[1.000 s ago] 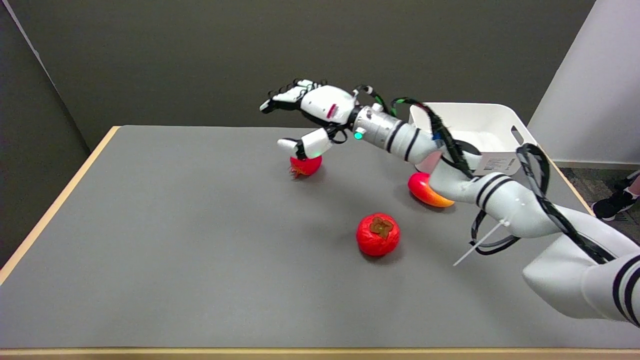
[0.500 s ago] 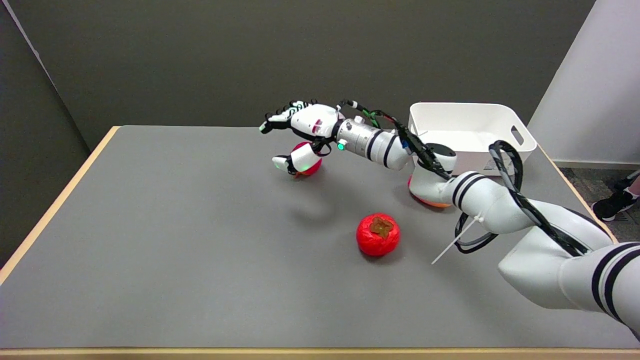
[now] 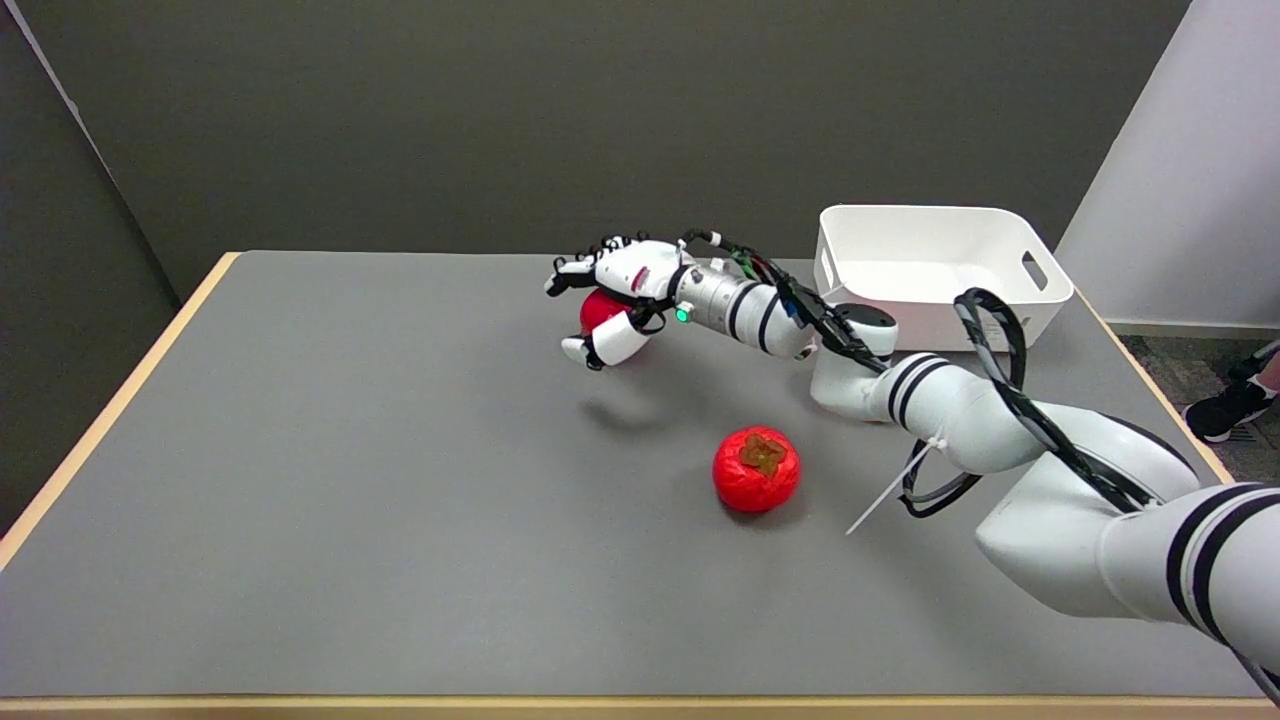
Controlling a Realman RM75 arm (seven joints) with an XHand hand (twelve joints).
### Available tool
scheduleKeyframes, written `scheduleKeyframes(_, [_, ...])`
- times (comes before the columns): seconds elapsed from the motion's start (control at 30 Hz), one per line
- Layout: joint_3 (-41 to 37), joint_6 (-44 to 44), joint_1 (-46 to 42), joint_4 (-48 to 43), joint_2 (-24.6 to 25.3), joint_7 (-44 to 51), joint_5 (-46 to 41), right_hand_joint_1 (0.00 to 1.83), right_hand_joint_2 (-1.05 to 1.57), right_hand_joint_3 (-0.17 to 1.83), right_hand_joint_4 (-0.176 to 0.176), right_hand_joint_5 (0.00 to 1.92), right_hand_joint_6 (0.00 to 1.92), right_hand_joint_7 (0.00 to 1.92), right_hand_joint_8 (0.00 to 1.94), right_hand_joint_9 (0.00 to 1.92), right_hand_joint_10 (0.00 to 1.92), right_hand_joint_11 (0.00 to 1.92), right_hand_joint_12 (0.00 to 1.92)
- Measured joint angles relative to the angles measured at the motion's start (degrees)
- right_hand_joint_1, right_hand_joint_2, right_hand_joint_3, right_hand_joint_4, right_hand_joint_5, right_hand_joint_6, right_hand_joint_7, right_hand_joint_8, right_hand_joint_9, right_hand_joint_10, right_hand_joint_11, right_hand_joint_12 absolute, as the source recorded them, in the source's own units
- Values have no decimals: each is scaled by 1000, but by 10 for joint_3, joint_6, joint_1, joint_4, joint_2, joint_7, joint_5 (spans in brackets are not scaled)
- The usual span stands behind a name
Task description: Pick up the pomegranate.
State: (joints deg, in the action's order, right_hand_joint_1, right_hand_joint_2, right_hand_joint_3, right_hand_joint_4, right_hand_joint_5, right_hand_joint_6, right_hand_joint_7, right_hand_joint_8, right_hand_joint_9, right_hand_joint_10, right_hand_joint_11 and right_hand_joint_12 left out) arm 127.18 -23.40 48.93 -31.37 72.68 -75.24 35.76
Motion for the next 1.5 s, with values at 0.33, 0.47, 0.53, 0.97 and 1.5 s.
scheduleKeyframes(0.33, [2, 12, 1, 22, 10, 0, 5, 357, 641, 908, 114, 230, 471, 324, 349, 251, 660, 63, 1150])
scheduleKeyframes(0.47, [3, 14, 1, 27, 13, 0, 6, 363, 626, 935, 115, 230, 480, 322, 354, 251, 663, 62, 1162])
scheduleKeyframes(0.53, [3, 14, 1, 29, 14, 0, 6, 374, 628, 937, 115, 230, 481, 322, 355, 252, 663, 63, 1162])
scheduleKeyframes(0.97, [2, 10, -3, 32, 16, 1, 8, 907, 716, 975, 135, 273, 593, 350, 399, 305, 703, 182, 1265])
scheduleKeyframes(1.5, [-4, -25, -9, 32, 15, 28, 7, 1119, 943, 900, 176, 358, 1220, 542, 779, 499, 999, 465, 1503])
